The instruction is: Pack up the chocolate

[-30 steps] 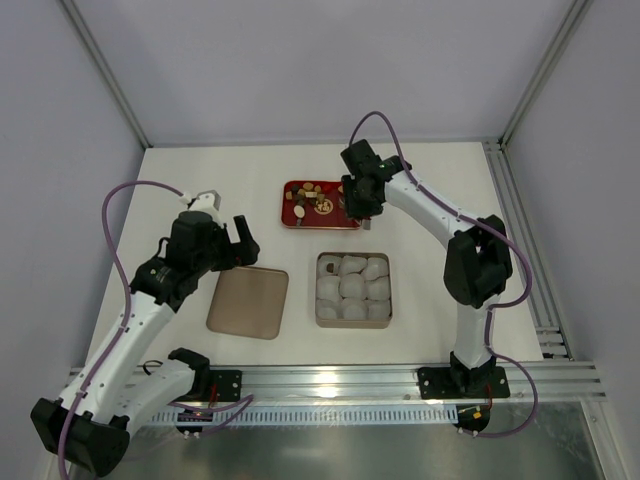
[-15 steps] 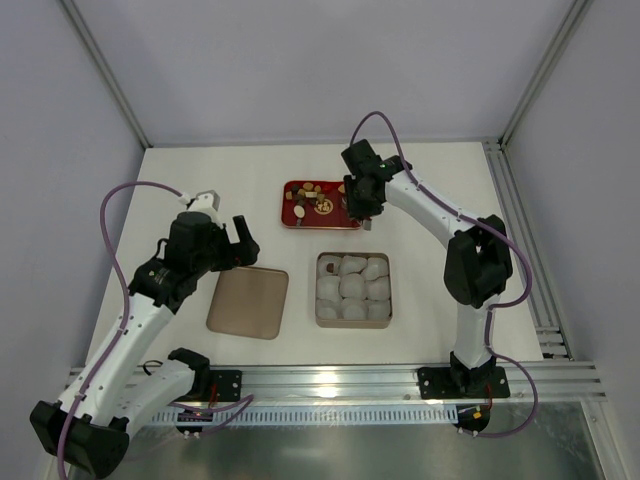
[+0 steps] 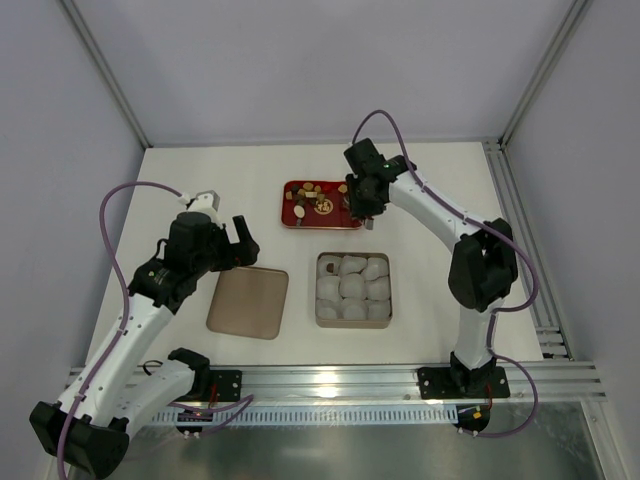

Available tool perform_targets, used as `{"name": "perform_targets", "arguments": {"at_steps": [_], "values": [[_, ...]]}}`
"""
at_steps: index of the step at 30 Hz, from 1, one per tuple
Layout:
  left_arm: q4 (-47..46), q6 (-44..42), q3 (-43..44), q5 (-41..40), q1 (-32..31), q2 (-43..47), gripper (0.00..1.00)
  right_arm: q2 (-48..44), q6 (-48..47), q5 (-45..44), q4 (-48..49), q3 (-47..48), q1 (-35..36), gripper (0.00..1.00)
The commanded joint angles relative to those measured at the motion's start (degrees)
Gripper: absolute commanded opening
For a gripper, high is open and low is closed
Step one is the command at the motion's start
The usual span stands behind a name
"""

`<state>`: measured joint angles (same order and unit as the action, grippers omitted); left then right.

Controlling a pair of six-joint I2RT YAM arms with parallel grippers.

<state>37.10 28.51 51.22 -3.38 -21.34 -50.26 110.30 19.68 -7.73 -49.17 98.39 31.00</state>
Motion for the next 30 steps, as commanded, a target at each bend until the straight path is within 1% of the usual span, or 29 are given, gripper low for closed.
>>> {"name": "perform_targets", "arguments": {"at_steps": [1,12,16,21,23,24,30], "values": [[-1.2,0.4,-0.1,0.3,0.2,0.8,1.0,-5.7,-0.3,0.0,0.6,-0.4,0.2,0.37],[-1.2,0.5,-0.1,0.3,0.2,0.6,1.0,-11.5,-0.1,2.1,0.2,-3.0,0.2,0.37],[-1.2,0.5,-0.1,0.4,0.2,0.4,1.0,-15.9,0.0,3.4,-0.6,-5.8,0.2,0.37],[-1.2,0.5,0.0,0.3,0.2,0.3,1.0,-23.7,0.7,6.8,-1.5,-11.7,0.2,0.37],[-1.2,0.5,-0.1,0.6,0.2,0.1,1.0,-27.2,1.0,6.9,-1.7,-13.6,0.3,0.37],[-1.2,0.5,-0.1,0.6,0.2,0.1,1.0,-28.5,1.0,9.3,-2.6,-15.1,0.4,0.37],[-1.3,0.5,0.0,0.7,0.2,-0.2,1.0,-36.2,2.1,10.8,-5.4,-20.9,2.0,0.37]]}}
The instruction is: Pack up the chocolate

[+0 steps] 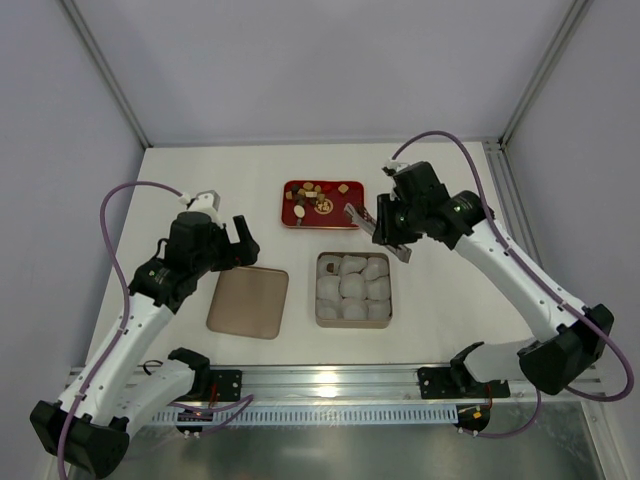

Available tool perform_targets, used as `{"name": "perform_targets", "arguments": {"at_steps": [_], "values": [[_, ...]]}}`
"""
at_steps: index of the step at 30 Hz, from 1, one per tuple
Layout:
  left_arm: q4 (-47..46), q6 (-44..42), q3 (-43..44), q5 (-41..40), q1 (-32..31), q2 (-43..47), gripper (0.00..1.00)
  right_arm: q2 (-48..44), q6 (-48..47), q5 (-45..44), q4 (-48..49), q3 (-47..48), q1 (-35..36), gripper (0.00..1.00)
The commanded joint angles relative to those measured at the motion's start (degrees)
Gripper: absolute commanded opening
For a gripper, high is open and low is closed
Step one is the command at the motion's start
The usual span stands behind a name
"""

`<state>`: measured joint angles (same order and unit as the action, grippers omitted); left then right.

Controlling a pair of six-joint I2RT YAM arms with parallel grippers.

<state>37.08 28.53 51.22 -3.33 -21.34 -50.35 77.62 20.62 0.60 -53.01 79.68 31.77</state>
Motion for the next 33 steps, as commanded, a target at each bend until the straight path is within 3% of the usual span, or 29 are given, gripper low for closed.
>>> {"name": "perform_targets", "arguments": {"at_steps": [1,16,33], "values": [[-1.3,0.6,0.0,0.5,0.2,-0.1,1.0,-5.2,1.3,2.6,-2.0,-2.9,1.5,0.37],[-1.5,0.5,0.0,0.9,0.2,-0.8,1.0,-10.8,5.6,1.1,-3.8,-11.8,9.2,0.37],[-1.5,0.6,-0.1,0.7,0.2,-0.8,1.0,-8.5,5.7,-0.3,-0.3,-16.0,9.9,0.38]]}}
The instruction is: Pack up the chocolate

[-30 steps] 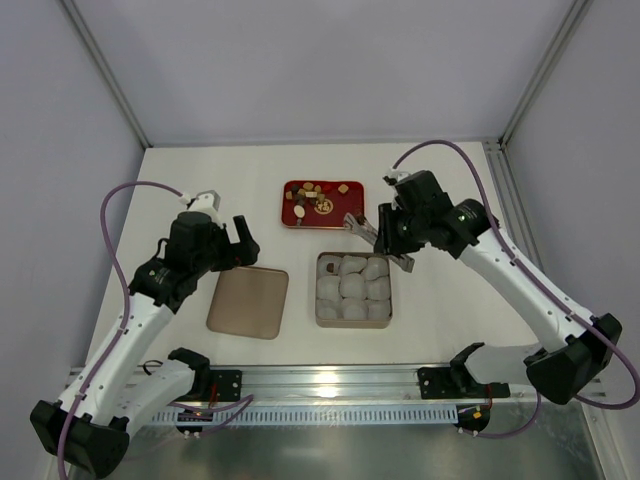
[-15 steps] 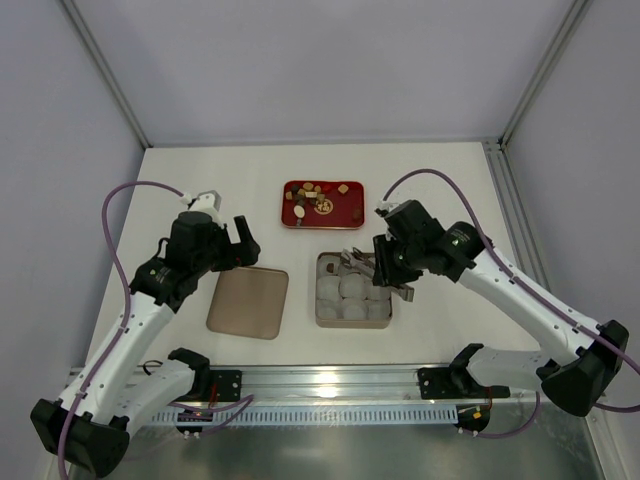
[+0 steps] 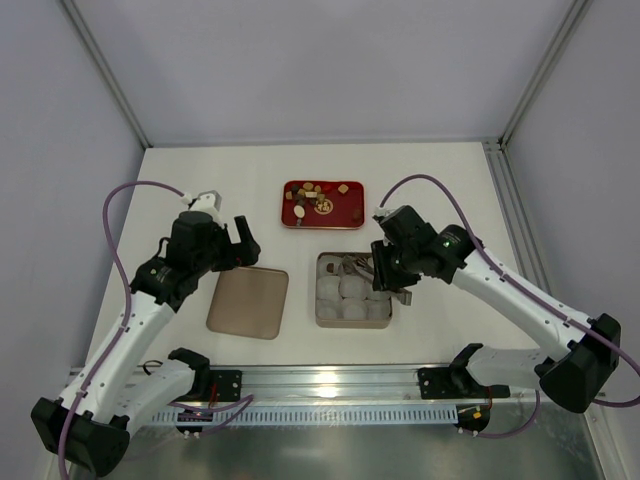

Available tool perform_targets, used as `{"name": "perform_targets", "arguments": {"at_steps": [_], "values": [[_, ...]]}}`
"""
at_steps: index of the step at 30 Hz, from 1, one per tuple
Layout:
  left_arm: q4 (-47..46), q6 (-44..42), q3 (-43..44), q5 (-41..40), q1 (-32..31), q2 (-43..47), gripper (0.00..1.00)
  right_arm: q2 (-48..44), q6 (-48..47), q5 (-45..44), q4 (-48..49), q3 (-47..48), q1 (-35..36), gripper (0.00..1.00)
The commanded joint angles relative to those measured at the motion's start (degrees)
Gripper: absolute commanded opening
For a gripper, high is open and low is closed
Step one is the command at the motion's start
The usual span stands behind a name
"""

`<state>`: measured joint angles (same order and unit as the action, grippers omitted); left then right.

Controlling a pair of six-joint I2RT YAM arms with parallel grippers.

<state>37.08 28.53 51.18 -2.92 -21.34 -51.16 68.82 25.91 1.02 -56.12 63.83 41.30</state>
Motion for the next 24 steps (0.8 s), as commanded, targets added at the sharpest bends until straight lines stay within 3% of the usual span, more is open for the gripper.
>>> {"name": "perform_targets", "arguments": {"at_steps": [1,13,24], "values": [[-1.5,0.5,0.0,0.4,0.2,0.0,1.0,0.4,0.5,-0.8,2.8,-0.2,0.4,0.41],[-1.5,0.5,0.0,0.3,0.2,-0.2,1.0,0.5,0.4,-3.3,3.0,-0.2,0.3,0.46],[-1.4,0.4,-0.1,0.5,0.2,0.2,1.0,2.5,-3.8,-4.1,-2.2,13.7,-0.2,0.47]]}}
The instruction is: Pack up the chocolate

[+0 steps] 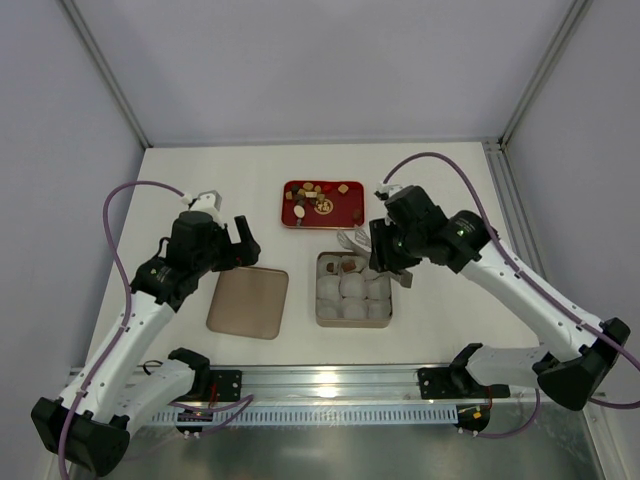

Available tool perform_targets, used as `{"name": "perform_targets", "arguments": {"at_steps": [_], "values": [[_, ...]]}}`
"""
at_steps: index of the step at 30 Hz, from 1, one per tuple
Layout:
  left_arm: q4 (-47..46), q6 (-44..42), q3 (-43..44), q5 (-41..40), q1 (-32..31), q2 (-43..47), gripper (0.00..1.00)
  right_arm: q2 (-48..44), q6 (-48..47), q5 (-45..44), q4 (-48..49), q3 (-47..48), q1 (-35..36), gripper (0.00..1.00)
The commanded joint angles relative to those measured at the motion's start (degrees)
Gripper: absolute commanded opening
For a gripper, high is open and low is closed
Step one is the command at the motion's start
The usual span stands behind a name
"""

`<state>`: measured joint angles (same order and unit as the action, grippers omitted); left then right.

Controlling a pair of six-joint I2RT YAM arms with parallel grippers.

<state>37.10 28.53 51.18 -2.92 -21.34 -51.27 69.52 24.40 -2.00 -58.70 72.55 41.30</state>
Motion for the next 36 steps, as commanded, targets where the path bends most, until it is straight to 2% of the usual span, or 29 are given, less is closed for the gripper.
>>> {"name": "perform_targets", "arguments": {"at_steps": [1,6,10,14,18,23,36], "values": [[-1.5,0.5,0.0,0.4,0.2,0.3,1.0,3.0,-2.5,-1.1,1.2,6.7,-0.5,0.47],[-1.4,0.5,0.0,0.4,0.2,0.2,1.0,12.9,-5.6,0.6,6.7,13.4,-1.8,0.46],[-1.4,0.4,-0.1,-0.1,0.2,0.6,1.0,23.6,-7.3,0.8,8.9,24.3,-1.9,0.45],[-1.3,0.5,-0.1,-0.4,0.2,0.9,1.0,37.0,-8.3,1.1,7.5,34.1,-1.7,0.45],[-1.3,0.5,-0.1,-0.6,0.2,1.1,1.0,45.0,-8.5,1.3,6.2,41.0,-1.8,0.45],[-1.3,0.5,-0.1,-0.4,0.2,1.2,1.0,49.1,-7.7,0.9,5.7,44.9,-1.8,0.45],[-1.3,0.5,0.0,-0.2,0.2,1.2,1.0,52.6,-6.9,1.3,6.1,44.8,-1.7,0.45]]}}
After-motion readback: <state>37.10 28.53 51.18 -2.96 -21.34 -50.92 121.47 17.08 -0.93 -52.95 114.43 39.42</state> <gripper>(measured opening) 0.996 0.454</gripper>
